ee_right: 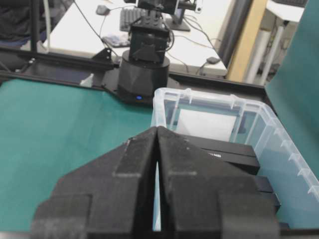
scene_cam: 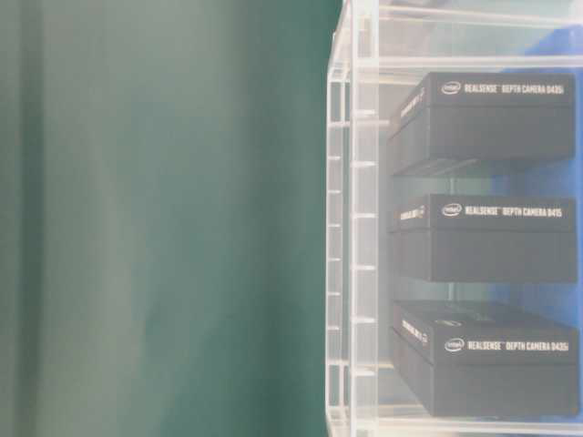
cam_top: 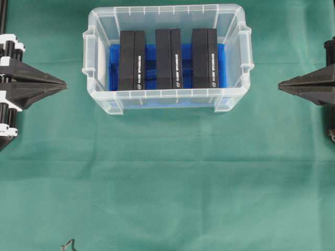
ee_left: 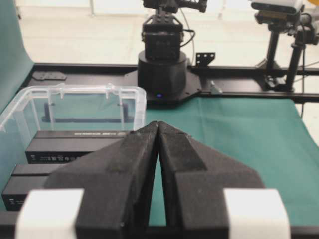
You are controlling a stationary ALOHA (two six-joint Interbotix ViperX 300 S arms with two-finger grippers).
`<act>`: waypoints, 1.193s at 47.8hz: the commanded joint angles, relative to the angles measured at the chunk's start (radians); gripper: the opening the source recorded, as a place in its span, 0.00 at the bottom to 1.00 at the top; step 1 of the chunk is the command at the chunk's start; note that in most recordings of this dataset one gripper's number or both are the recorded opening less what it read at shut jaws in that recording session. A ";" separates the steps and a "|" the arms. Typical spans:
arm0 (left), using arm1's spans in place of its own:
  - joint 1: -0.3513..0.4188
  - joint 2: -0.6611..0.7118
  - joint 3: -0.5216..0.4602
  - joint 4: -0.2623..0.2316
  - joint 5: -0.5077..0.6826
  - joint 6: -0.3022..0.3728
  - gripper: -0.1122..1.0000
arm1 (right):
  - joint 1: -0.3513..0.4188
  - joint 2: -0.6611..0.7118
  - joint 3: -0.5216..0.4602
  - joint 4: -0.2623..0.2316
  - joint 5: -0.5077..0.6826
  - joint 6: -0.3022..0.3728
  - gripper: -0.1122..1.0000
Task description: Take the box out of the case with both arms.
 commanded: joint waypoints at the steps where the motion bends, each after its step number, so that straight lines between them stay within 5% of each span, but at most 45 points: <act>1: 0.000 0.009 -0.023 0.032 0.011 0.006 0.10 | -0.002 0.003 -0.021 0.000 -0.003 0.002 0.11; 20: -0.002 -0.017 -0.060 0.032 0.087 -0.005 0.10 | -0.002 0.006 -0.092 0.006 0.110 0.008 0.11; 26: -0.002 -0.026 -0.101 0.031 0.114 -0.009 0.10 | -0.002 0.008 -0.161 0.011 0.192 0.057 0.11; 36: 0.000 -0.028 -0.261 0.031 0.242 -0.035 0.10 | -0.003 0.017 -0.345 0.006 0.396 0.127 0.11; 57: 0.000 0.043 -0.588 0.031 0.583 -0.052 0.10 | -0.005 0.126 -0.678 0.006 0.643 0.130 0.11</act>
